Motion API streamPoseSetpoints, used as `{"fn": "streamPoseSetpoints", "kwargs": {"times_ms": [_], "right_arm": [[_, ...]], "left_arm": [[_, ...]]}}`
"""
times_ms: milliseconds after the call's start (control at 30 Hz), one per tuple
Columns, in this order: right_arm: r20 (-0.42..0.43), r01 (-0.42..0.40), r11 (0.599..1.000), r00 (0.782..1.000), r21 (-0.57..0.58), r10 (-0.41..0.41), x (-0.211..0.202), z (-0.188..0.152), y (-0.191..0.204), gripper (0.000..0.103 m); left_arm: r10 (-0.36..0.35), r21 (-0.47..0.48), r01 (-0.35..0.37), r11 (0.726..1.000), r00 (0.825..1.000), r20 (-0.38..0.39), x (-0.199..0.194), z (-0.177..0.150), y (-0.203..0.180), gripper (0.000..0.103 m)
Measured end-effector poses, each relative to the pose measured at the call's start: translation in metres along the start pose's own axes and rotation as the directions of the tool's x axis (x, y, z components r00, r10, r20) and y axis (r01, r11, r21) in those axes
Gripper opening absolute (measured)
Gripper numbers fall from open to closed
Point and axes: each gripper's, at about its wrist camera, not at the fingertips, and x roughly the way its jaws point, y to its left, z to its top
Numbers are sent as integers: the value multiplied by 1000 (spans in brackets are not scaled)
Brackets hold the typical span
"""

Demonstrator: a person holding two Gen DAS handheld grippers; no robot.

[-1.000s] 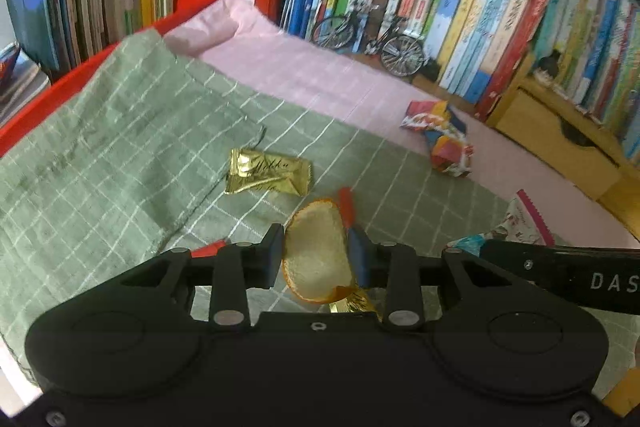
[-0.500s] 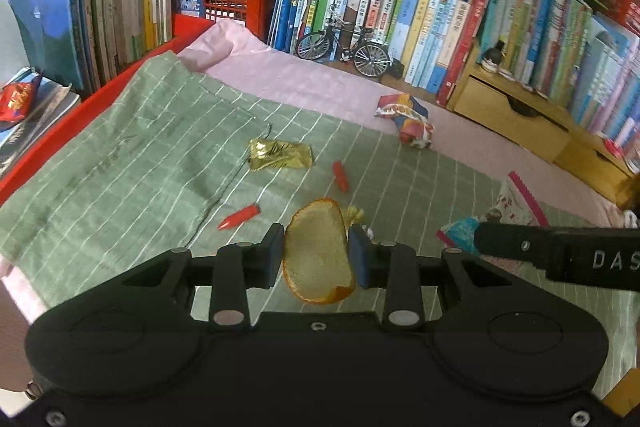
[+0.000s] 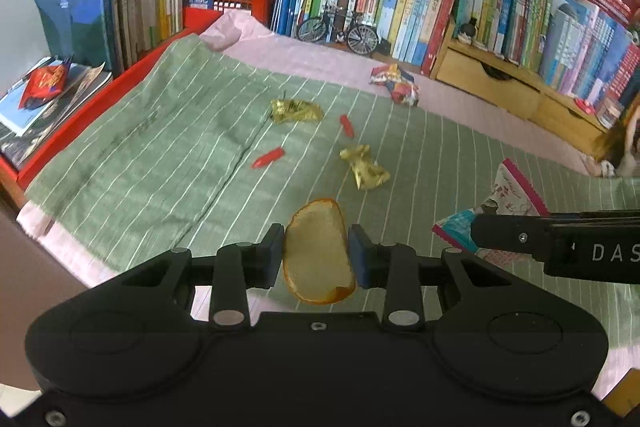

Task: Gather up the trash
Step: 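Carry the pink wrapper and bread crust off the bed over the black bin, then open both grippers to drop the wrapper and crust into the bin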

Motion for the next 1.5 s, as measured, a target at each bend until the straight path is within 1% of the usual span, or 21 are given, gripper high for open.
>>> {"fn": "streamPoseSetpoints", "kwargs": {"times_ms": [300,633,900,1133,1333,1500], "right_arm": [[-65,-19,998,998,-60,15,-3,-56,40,51],[-178,-63,990,983,-123,41,12,-108,74,51],[-243,-92,982,969,-166,50,30,-133,89,51],[-297,-122,981,952,-151,72,51,-152,92,52],[-342,-105,983,939,-152,47,70,-165,93,52],[-366,-99,982,930,-159,35,83,-170,93,52]], "left_arm": [[20,-6,-21,1000,998,-53,-24,-53,32,33],[62,-40,-68,997,988,-145,-28,-108,67,33],[85,-61,-100,993,972,-217,-23,-145,87,33],[88,-60,-109,992,955,-284,-8,-172,97,33],[82,-63,-109,992,942,-326,7,-190,105,33],[78,-70,-109,992,932,-354,19,-202,111,33]]}}
